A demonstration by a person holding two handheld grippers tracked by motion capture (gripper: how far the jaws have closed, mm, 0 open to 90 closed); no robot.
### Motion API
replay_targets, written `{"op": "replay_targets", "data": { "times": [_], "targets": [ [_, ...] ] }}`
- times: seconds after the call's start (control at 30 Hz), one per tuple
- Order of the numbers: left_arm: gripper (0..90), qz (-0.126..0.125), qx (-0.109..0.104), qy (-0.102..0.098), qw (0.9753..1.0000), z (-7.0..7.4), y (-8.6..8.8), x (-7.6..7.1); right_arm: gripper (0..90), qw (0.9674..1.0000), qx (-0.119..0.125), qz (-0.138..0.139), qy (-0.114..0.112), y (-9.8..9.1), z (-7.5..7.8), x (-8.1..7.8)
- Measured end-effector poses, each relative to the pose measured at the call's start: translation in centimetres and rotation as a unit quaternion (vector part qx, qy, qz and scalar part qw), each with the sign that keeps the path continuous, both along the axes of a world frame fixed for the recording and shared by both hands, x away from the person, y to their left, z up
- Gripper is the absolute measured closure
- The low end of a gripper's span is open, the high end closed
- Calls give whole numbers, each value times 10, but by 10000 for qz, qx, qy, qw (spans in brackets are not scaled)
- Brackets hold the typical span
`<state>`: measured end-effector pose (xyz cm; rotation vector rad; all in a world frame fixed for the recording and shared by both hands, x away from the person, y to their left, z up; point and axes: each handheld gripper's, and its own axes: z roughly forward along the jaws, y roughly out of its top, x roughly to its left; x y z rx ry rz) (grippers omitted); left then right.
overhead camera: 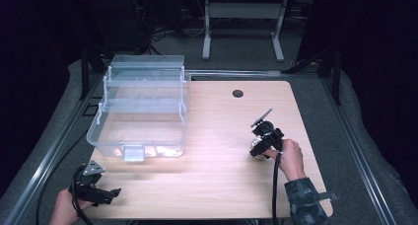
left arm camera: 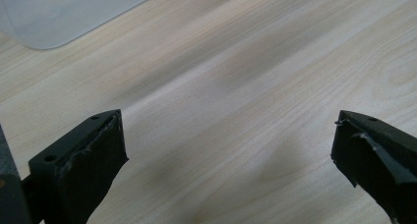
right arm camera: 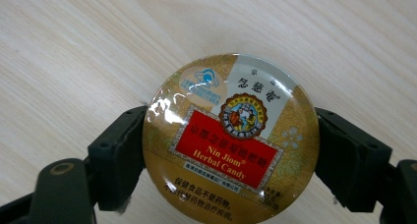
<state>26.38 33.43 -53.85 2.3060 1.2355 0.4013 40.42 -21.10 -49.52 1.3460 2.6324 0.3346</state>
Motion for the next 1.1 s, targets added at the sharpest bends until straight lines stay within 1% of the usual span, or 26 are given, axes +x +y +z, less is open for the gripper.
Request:
{"op": "replay_targets", "data": {
  "times": [0.03, 0.07, 0.13, 0.17, 0.2, 0.23, 0.3, 0.33, 0.37, 0.43, 0.47, 0.53, 0.6, 0.63, 0.67, 0.7, 0.83, 0.9, 0.93, 0.97, 1.07, 1.1],
  "targets": [
    [2, 0, -16, -7, 10000, 0, 0, 0, 199, 10000, 23, -36, -6, -4, 0, 0],
    [2, -12, -18, 10, 10000, 0, -1, 0, 199, 9999, -12, -152, -69, -12, 0, 0],
    [2, -14, -14, 1, 10000, 1, -1, 1, 199, 9998, -18, -187, -57, -15, 0, 0],
    [2, -13, 0, -4, 10000, 1, -2, 1, 199, 9998, 78, -175, 66, -19, 1, 1],
    [2, -19, -3, -3, 10000, 2, -2, 1, 199, 9996, 150, -259, -20, -26, -2, 1],
    [2, -25, -2, -6, 10000, 3, -2, 1, 199, 9995, 35, -319, -60, -28, -1, 1],
    [2, -36, 3, -13, 10000, 3, -2, 2, 199, 9993, 18, -359, -61, -32, -2, 2],
    [2, -22, -5, -30, 10000, 3, -3, 2, 199, 9990, 124, -437, -1, -39, -3, 3],
    [2, -22, -5, -30, 10000, 3, -3, 2, 199, 9990, 124, -437, -1, -39, -3, 3],
    [2, -18, -31, -40, 10000, 3, -3, 2, 199, 9986, 111, -522, 28, -47, -3, 5],
    [2, -16, -47, -38, 10000, 2, -3, 2, 199, 9981, 115, -611, 38, -53, -4, 6],
    [2, -35, -35, -6, 10000, 0, -4, 2, 199, 9975, 92, -696, 28, -59, -3, 8],
    [2, -55, -28, 4, 10000, 0, -4, 2, 199, 9973, 112, -729, 60, -62, -3, 9],
    [2, -55, -13, 20, 10000, -1, -4, 2, 199, 9966, 185, -794, 93, -69, -4, 12],
    [2, -52, -19, 7, 10000, -1, -4, 2, 199, 9963, 129, -850, 86, -71, -5, 13],
    [2, -52, -19, 7, 10000, -1, -4, 2, 199, 9963, 129, -850, 86, -71, -5, 13],
    [2, 2, -69, -24, 10000, 0, -3, 1, 199, 9948, 144, -994, 183, -83, -10, 18],
    [2, 4, -32, -20, 10000, 1, -2, 1, 199, 9940, 59, -1080, 164, -87, -12, 20],
    [2, 9, -42, -19, 10000, 0, -1, 1, 199, 9936, 78, -1110, 194, -89, -13, 22],
    [2, 16, -49, -18, 10000, 0, -1, 1, 199, 9931, 12, -1159, 173, -91, -14, 23],
    [2, 2, -35, -29, 10000, 1, -1, 1, 199, 9921, -10, -1234, 208, -97, -17, 26],
    [2, -1, -44, -21, 10000, 0, -1, 1, 199, 9914, -3, -1288, 248, -99, -18, 27]
  ]
}}
